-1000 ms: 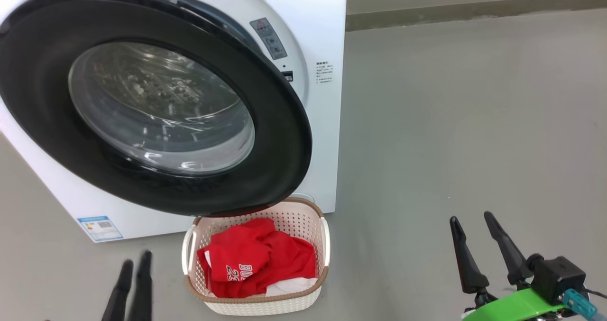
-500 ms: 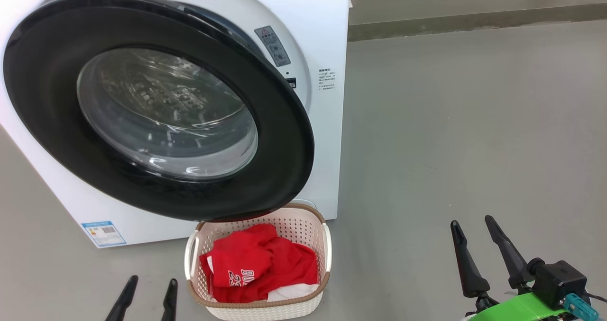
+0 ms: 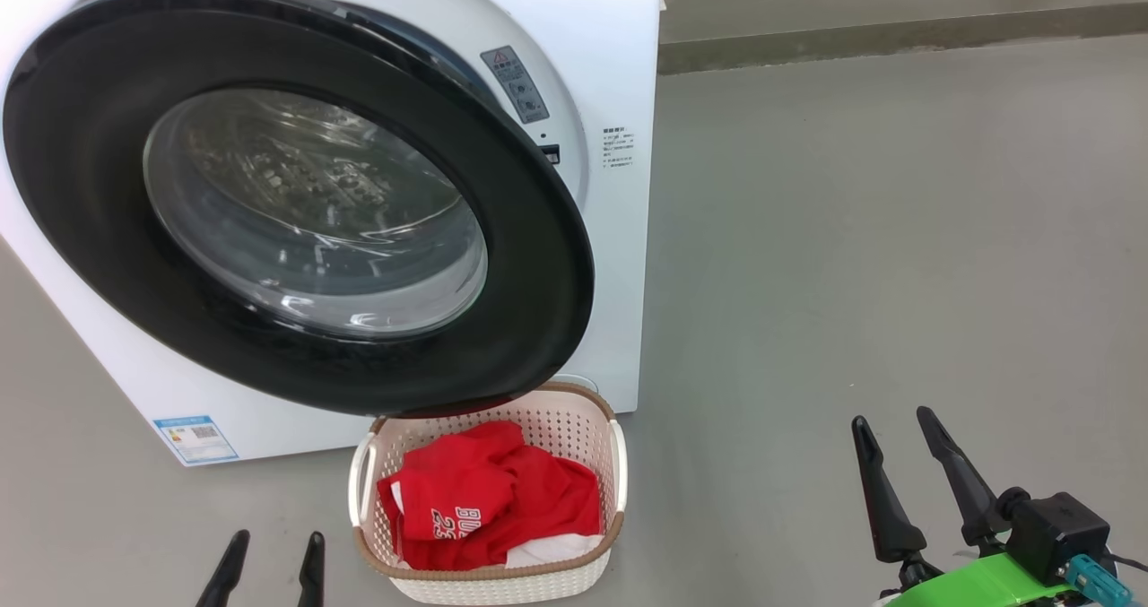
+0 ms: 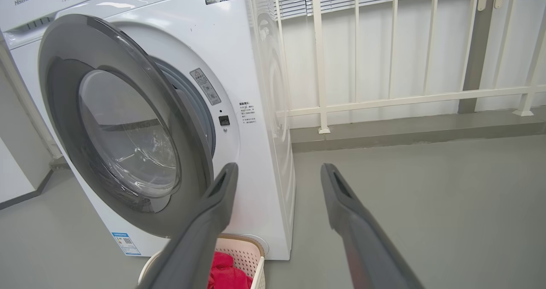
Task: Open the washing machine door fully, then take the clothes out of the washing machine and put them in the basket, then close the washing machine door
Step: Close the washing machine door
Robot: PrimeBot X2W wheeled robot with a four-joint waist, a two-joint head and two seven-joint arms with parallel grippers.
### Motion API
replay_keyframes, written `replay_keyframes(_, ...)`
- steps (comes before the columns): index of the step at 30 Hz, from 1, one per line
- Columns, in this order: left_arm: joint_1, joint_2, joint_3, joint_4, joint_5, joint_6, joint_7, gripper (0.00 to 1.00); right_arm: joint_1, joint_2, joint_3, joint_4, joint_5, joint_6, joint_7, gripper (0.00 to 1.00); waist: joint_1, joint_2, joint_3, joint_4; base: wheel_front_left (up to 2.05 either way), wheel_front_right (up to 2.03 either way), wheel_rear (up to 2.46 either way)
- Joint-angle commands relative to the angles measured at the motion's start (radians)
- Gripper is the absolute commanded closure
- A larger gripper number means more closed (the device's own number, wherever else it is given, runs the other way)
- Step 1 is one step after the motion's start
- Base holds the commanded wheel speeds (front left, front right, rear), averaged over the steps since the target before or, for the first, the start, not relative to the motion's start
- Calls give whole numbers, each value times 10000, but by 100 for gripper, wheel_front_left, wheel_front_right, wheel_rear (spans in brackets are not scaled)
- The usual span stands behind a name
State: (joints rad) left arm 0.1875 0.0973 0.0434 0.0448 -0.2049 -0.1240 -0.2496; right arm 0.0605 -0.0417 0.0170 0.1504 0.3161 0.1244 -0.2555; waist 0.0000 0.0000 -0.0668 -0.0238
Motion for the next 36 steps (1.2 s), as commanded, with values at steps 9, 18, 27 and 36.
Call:
replay_keyframes(9, -244, 86, 271, -19, -172, -65, -122, 0, -234, -85, 347, -169, 2, 63, -63, 0, 0, 0, 28, 41, 0, 0, 0)
replay_keyframes(18, -383, 184, 81, 100, -206, -66, -122, 0, -354, -85, 618, 8, 34, 63, -63, 0, 0, 0, 138, 349, 0, 0, 0)
replay_keyframes(27, -606, 369, -159, 214, -277, -66, -122, 0, -1310, -85, 1279, 1151, 65, 63, -63, 100, 0, 0, 423, 916, 0, 0, 0)
replay_keyframes(36, -988, 438, -447, 399, -501, -67, -122, 0, -3266, -85, 2370, 3693, 509, 63, -63, 100, 0, 0, 749, 1635, 0, 0, 0)
